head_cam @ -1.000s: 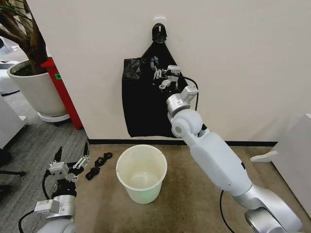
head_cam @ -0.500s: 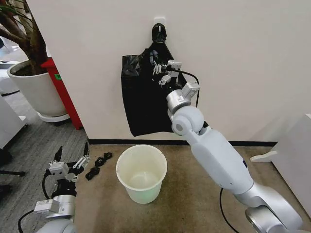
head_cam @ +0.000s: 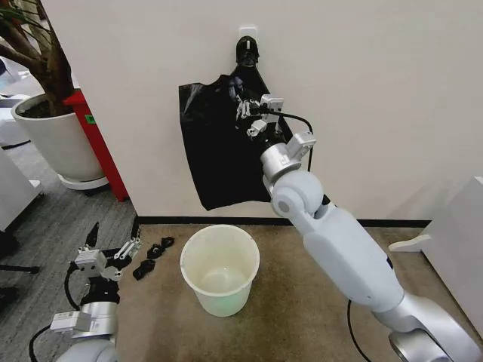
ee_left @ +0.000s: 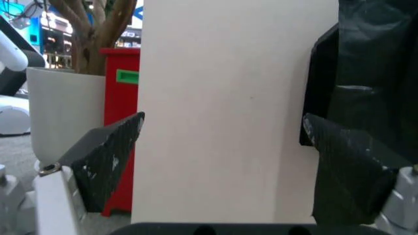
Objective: Place the garbage bag over the trash bin.
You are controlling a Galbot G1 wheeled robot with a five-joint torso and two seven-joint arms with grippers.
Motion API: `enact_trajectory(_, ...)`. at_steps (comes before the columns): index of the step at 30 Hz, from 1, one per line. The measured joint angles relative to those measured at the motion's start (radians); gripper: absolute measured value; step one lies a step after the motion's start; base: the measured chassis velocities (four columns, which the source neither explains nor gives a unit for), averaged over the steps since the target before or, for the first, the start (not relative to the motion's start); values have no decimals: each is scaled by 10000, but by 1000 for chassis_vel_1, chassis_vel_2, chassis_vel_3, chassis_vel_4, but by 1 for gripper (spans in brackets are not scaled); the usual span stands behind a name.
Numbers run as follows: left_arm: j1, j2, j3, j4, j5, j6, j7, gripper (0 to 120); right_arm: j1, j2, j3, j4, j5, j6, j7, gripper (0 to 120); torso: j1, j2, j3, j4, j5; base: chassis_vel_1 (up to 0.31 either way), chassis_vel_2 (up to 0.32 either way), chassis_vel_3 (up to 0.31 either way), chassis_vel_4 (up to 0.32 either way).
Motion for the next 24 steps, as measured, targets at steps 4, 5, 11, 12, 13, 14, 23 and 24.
enact_trajectory(4,2,-27,7,0,18,-8,13,96,-151,-91,-6,369,-65,-43,-89,0,0,0,0,0,0,0,0,0,0)
enact_trajectory(5,5,-29,6,0,26,-12,15,96,-251,-166,-8,600,-80,-75,-137,0,0,0,0,0,0,0,0,0,0)
enact_trajectory(11,16,-37,0,37,72,-23,16,96,-562,-390,37,1287,-198,-141,-353,0,0,0,0,0,0,0,0,0,0)
enact_trajectory(12,16,-47,8,46,95,-22,16,96,-600,-406,55,1387,-211,-158,-373,0,0,0,0,0,0,0,0,0,0)
enact_trajectory(13,12,-57,21,56,124,-22,16,96,-649,-422,78,1529,-218,-194,-394,0,0,0,0,0,0,0,0,0,0)
enact_trajectory(14,11,-69,32,66,152,-22,16,96,-683,-430,94,1642,-225,-222,-410,0,0,0,0,-1,0,0,0,0,0)
enact_trajectory(23,60,-247,56,162,413,-34,12,96,-1183,-491,99,3210,-290,-562,-621,0,0,0,0,0,0,0,0,0,0)
enact_trajectory(24,66,-266,58,162,441,-35,11,96,-1280,-490,83,3404,-318,-595,-674,0,0,0,0,0,0,0,0,0,0)
